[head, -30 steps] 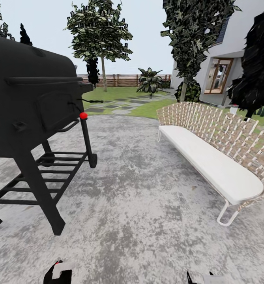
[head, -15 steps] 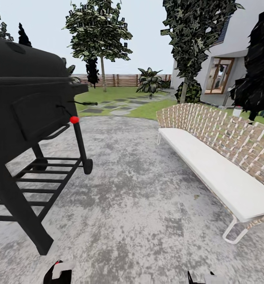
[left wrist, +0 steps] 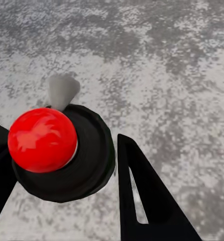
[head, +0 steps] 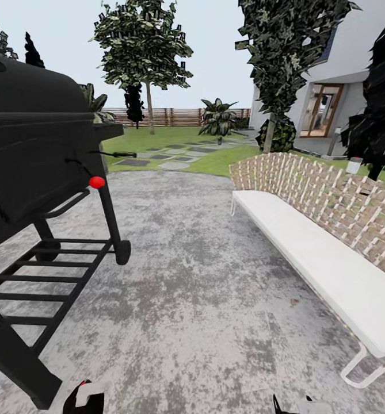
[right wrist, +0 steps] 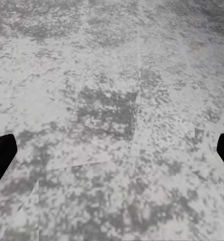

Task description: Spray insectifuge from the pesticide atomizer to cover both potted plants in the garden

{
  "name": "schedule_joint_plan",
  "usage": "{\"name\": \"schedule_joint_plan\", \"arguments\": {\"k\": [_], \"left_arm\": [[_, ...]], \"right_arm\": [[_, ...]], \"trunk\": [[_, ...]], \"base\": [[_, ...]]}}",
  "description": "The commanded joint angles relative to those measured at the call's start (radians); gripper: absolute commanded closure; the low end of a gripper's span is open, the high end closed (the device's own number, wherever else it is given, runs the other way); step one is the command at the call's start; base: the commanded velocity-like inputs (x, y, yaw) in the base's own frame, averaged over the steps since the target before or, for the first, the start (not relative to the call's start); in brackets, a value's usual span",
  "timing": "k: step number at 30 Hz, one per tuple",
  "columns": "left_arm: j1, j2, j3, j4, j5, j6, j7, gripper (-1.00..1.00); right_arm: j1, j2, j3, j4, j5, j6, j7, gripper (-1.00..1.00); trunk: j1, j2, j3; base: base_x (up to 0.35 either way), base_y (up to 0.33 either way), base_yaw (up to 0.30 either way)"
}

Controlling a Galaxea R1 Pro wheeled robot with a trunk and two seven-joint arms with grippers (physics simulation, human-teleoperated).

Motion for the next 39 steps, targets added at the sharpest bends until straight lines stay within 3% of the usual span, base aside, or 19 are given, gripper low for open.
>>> {"name": "schedule_joint_plan", "arguments": {"k": [1,18,39], "left_arm": [[-0.001,0.0,0.004,0.001,-0.005,-0.003,0.002,1.0],[-0.001,0.0,0.004,0.001,-0.005,-0.003,0.001,1.0],[-0.001,0.0,0.004,0.001,-0.005,-0.003,0.001,1.0]], "right_arm": [[-0.001,0.0,0.0,0.001,0.001,-0.003,-0.002,-1.0],[-0.001,0.0,0.0,0.001,0.001,-0.002,-0.002,-1.0],[-0.001,0.0,-0.002,-0.004,0.0,-0.002,-0.002,-1.0]], "trunk": [[0.0,0.0,-0.001],[0.0,0.0,0.013],[0.0,0.0,0.02]], "base": [[0.337,0.0,0.0],[0.337,-0.011,0.0],[0.336,-0.134,0.0]]}}
